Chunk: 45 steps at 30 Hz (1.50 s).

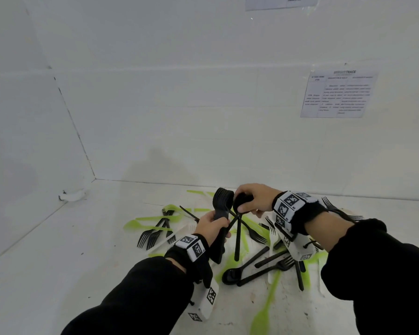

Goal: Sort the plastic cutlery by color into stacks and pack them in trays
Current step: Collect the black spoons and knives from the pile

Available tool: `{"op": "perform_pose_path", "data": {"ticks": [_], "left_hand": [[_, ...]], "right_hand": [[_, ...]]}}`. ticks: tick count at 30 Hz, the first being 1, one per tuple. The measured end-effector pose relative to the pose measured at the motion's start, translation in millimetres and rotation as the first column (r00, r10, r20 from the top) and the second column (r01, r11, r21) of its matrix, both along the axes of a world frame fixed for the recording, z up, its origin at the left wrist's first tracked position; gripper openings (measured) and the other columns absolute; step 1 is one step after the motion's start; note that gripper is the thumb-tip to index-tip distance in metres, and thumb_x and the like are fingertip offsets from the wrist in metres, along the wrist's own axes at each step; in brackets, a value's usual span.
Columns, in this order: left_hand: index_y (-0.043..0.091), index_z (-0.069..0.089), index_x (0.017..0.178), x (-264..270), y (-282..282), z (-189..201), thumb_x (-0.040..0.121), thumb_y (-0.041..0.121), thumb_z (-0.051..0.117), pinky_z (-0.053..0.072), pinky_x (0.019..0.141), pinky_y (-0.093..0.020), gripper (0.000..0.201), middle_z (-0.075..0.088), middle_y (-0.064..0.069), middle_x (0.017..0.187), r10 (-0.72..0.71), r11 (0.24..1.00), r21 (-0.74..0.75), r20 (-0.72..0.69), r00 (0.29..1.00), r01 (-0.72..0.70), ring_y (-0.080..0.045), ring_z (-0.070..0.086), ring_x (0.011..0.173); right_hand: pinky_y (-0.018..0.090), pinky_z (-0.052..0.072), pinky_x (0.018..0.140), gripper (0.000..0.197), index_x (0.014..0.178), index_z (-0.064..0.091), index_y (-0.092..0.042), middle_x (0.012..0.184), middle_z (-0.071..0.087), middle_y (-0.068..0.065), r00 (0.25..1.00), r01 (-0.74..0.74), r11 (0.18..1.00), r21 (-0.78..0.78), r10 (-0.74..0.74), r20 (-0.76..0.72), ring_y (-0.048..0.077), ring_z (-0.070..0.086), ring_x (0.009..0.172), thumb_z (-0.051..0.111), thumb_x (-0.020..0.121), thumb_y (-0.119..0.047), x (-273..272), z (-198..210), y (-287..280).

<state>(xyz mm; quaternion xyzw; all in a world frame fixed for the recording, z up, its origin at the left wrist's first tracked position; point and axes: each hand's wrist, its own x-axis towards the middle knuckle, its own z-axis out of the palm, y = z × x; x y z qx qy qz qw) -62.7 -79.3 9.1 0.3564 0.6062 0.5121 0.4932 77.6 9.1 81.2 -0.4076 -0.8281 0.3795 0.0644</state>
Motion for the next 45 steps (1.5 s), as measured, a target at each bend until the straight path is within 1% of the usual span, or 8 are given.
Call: {"op": "perform_pose_path", "data": {"ticks": [4, 7, 21, 25, 31, 39, 42, 45], "left_hand": [[0.005, 0.051, 0.080, 8.5, 1.8, -0.4, 0.086, -0.007, 0.045, 0.043, 0.047, -0.024, 0.015, 0.051, -0.010, 0.070, 0.009, 1.000, -0.012, 0.060, 0.998, -0.008, -0.019, 0.055, 0.051], [0.005, 0.052, 0.081, 13.5, 4.1, -2.5, 0.085, -0.006, 0.046, 0.046, 0.052, -0.027, 0.013, 0.051, -0.010, 0.070, 0.056, 0.998, -0.030, 0.097, 0.994, -0.053, -0.023, 0.055, 0.058], [0.007, 0.052, 0.077, 26.9, 10.0, -1.7, 0.085, -0.004, 0.053, 0.047, 0.054, -0.027, 0.013, 0.052, -0.010, 0.069, 0.231, 0.973, 0.000, 0.049, 0.972, -0.231, -0.023, 0.055, 0.056], [0.006, 0.051, 0.081, 32.9, 9.4, -2.3, 0.087, -0.004, 0.050, 0.049, 0.051, -0.027, 0.011, 0.052, -0.011, 0.068, 0.236, 0.972, -0.022, 0.118, 0.965, -0.235, -0.021, 0.057, 0.051], [0.001, 0.048, 0.080, 62.0, 4.6, 1.0, 0.089, -0.009, 0.041, 0.053, 0.044, -0.029, 0.015, 0.051, -0.016, 0.067, 0.084, 0.996, 0.017, 0.281, 0.956, -0.092, -0.024, 0.061, 0.044], [0.005, 0.046, 0.079, 85.6, -1.7, -0.8, 0.090, -0.002, 0.038, 0.045, 0.041, -0.024, 0.015, 0.052, -0.013, 0.053, 0.036, 0.999, -0.001, 0.234, 0.972, -0.036, -0.022, 0.056, 0.039], [0.007, 0.052, 0.080, 86.3, -3.8, -4.7, 0.092, 0.008, 0.052, 0.043, 0.045, -0.023, 0.012, 0.053, -0.011, 0.063, 0.022, 0.999, 0.029, 0.175, 0.984, -0.028, -0.017, 0.053, 0.043], [0.005, 0.054, 0.084, 88.3, -8.2, -4.3, 0.092, 0.008, 0.054, 0.045, 0.045, -0.025, 0.009, 0.055, -0.011, 0.074, -0.007, 0.999, 0.033, 0.192, 0.981, 0.000, -0.017, 0.054, 0.045]], "right_hand": [[0.018, 0.056, 0.057, 0.012, 0.095, 0.056, -0.011, 0.079, 0.057, 0.001, 0.967, 0.095, 0.984, -0.152, -0.127, -0.219, 0.011, 0.060, 0.067, 0.054, 0.091, 0.000, 5.6, -12.1, -0.4], [0.017, 0.055, 0.051, 0.014, 0.101, 0.049, -0.007, 0.082, 0.054, 0.004, 0.914, 0.167, 0.951, -0.261, -0.249, -0.321, 0.015, 0.059, 0.067, 0.051, 0.091, 0.003, 4.3, -21.0, -3.7], [0.022, 0.031, 0.054, 0.033, 0.077, 0.060, -0.021, 0.074, 0.058, 0.001, 0.829, 0.356, 0.894, -0.271, -0.437, -0.350, 0.018, 0.052, 0.074, 0.045, 0.091, 0.005, 29.8, -28.2, 10.9], [0.022, 0.038, 0.051, 0.032, 0.105, 0.057, -0.012, 0.080, 0.058, 0.006, 0.685, 0.321, 0.788, -0.526, -0.576, -0.445, 0.017, 0.053, 0.066, 0.036, 0.092, 0.008, 44.0, -24.0, 11.5], [0.028, 0.043, 0.057, 0.036, 0.084, 0.053, -0.010, 0.070, 0.065, 0.005, 0.475, 0.094, 0.620, -0.779, -0.716, -0.512, 0.016, 0.059, 0.049, 0.025, 0.092, 0.010, 55.8, -32.0, 3.3], [0.025, 0.050, 0.047, 0.038, 0.065, 0.047, -0.006, 0.064, 0.051, 0.012, 0.536, 0.201, 0.727, -0.656, -0.642, -0.548, 0.022, 0.052, 0.057, 0.031, 0.087, 0.022, 55.1, -49.6, -8.5], [0.022, 0.035, 0.048, 0.035, 0.068, 0.050, -0.011, 0.062, 0.045, 0.004, 0.656, 0.255, 0.793, -0.554, -0.563, -0.504, 0.015, 0.041, 0.054, 0.040, 0.088, 0.015, 60.0, -52.8, -9.3], [0.018, 0.029, 0.042, 0.032, 0.074, 0.052, -0.011, 0.053, 0.047, 0.000, 0.675, 0.218, 0.814, -0.538, -0.524, -0.520, 0.013, 0.037, 0.047, 0.042, 0.089, 0.015, 63.3, -58.8, -5.7]]}}
